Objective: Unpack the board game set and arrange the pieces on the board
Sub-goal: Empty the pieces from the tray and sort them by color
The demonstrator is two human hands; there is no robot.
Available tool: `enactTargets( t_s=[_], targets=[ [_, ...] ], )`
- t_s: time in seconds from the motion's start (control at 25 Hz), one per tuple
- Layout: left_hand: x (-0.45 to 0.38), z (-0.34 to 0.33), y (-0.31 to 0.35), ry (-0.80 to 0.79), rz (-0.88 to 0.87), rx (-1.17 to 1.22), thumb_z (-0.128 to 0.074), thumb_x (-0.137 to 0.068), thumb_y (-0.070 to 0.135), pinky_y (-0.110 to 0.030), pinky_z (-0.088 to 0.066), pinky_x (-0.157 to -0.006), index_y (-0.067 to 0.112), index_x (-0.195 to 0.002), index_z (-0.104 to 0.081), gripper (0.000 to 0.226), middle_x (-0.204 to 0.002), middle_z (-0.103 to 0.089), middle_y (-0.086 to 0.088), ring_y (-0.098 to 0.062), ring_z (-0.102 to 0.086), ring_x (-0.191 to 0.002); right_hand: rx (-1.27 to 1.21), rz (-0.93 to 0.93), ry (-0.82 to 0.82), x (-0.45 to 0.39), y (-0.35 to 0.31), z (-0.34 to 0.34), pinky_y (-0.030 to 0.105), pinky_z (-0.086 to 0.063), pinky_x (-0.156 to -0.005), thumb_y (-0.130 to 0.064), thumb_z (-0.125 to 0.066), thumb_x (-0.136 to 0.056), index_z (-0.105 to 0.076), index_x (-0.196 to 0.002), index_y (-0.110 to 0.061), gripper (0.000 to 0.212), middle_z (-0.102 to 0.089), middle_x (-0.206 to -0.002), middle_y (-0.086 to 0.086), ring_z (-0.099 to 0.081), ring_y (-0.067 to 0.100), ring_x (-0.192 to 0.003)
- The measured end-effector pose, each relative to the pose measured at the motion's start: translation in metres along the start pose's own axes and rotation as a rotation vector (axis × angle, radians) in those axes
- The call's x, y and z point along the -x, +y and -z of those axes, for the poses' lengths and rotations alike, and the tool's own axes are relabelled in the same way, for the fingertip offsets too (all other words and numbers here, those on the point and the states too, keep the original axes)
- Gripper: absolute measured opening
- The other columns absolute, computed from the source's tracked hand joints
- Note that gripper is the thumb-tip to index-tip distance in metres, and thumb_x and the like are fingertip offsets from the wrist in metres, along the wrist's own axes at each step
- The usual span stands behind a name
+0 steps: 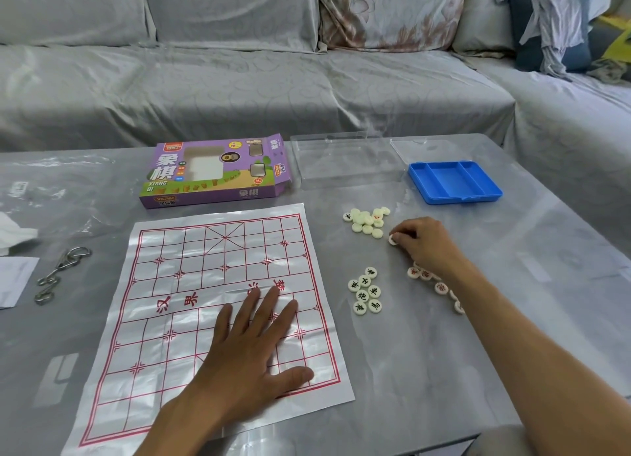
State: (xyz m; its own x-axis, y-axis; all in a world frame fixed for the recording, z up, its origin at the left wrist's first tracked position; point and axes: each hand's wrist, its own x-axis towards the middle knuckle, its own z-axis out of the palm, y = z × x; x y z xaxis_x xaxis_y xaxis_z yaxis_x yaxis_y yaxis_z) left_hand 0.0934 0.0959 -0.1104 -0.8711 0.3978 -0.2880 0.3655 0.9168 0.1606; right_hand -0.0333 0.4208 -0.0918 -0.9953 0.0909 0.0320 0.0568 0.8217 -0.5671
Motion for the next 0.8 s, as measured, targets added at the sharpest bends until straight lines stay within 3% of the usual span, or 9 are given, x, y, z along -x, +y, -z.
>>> enactTargets(
  t_s=[0.12,0.28,0.4,0.52,0.68,0.8],
  targets=[
    [0.000,0.001,0.001,0.000,0.001,0.000,0.000,-0.061,0.092,-0.048,0.017,-0.115,0.052,-0.139,0.028,0.092,-0.145,0.045,0.019,-0.009,0.045,-0.132,-0.072,-0.054,0.013,0.004,0.004,0.006,0.022,-0.047,-0.070,-0.017,-0.070,-0.086,-0.076,-0.089,-0.019,0.007,-0.069,-0.086,-0.005,-0.063,0.008,-0.079],
    [0.000,0.000,0.000,0.003,0.002,0.008,0.000,-0.061,0.092,-0.047,0.018,-0.114,0.054,-0.138,0.027,0.090,-0.145,0.045,0.020,-0.008,0.046,-0.131,0.043,-0.003,0.007,0.007,0.004,0.007,0.031,-0.053,-0.079,-0.021,-0.069,-0.087,-0.075,-0.091,-0.022,0.007,-0.068,-0.090,-0.005,-0.061,0.010,-0.082],
    [0.001,0.000,0.000,0.005,0.003,0.010,-0.002,-0.063,0.092,-0.047,0.019,-0.114,0.054,-0.138,0.027,0.089,-0.145,0.045,0.020,-0.007,0.047,-0.131,0.148,0.053,-0.085,0.009,0.002,0.010,0.033,-0.052,-0.083,-0.028,-0.070,-0.085,-0.072,-0.091,-0.027,0.006,-0.064,-0.092,-0.009,-0.059,0.008,-0.086],
    [0.000,-0.001,0.000,0.008,-0.001,0.006,-0.002,-0.063,0.092,-0.047,0.018,-0.114,0.053,-0.139,0.027,0.090,-0.145,0.045,0.020,-0.008,0.046,-0.131,0.168,-0.028,-0.159,0.008,0.000,0.018,0.034,-0.055,-0.080,-0.030,-0.077,-0.080,-0.071,-0.084,-0.025,0.008,-0.066,-0.085,-0.010,-0.062,0.007,-0.080],
    [0.000,-0.001,0.000,0.003,0.000,0.011,0.000,-0.060,0.093,-0.047,0.018,-0.114,0.055,-0.138,0.027,0.090,-0.144,0.045,0.020,-0.008,0.046,-0.131,0.146,0.013,-0.155,0.011,-0.011,0.016,0.028,-0.054,-0.073,-0.034,-0.080,-0.076,-0.073,-0.079,-0.025,0.012,-0.068,-0.078,-0.011,-0.063,0.007,-0.076],
    [0.000,0.001,0.001,-0.001,0.003,0.013,0.000,-0.061,0.093,-0.047,0.018,-0.114,0.055,-0.137,0.028,0.090,-0.143,0.046,0.020,-0.007,0.047,-0.131,0.163,0.070,-0.355,0.016,-0.030,0.014,0.019,-0.050,-0.065,-0.030,-0.079,-0.077,-0.076,-0.076,-0.027,0.005,-0.070,-0.074,-0.013,-0.064,0.003,-0.072]
  ],
)
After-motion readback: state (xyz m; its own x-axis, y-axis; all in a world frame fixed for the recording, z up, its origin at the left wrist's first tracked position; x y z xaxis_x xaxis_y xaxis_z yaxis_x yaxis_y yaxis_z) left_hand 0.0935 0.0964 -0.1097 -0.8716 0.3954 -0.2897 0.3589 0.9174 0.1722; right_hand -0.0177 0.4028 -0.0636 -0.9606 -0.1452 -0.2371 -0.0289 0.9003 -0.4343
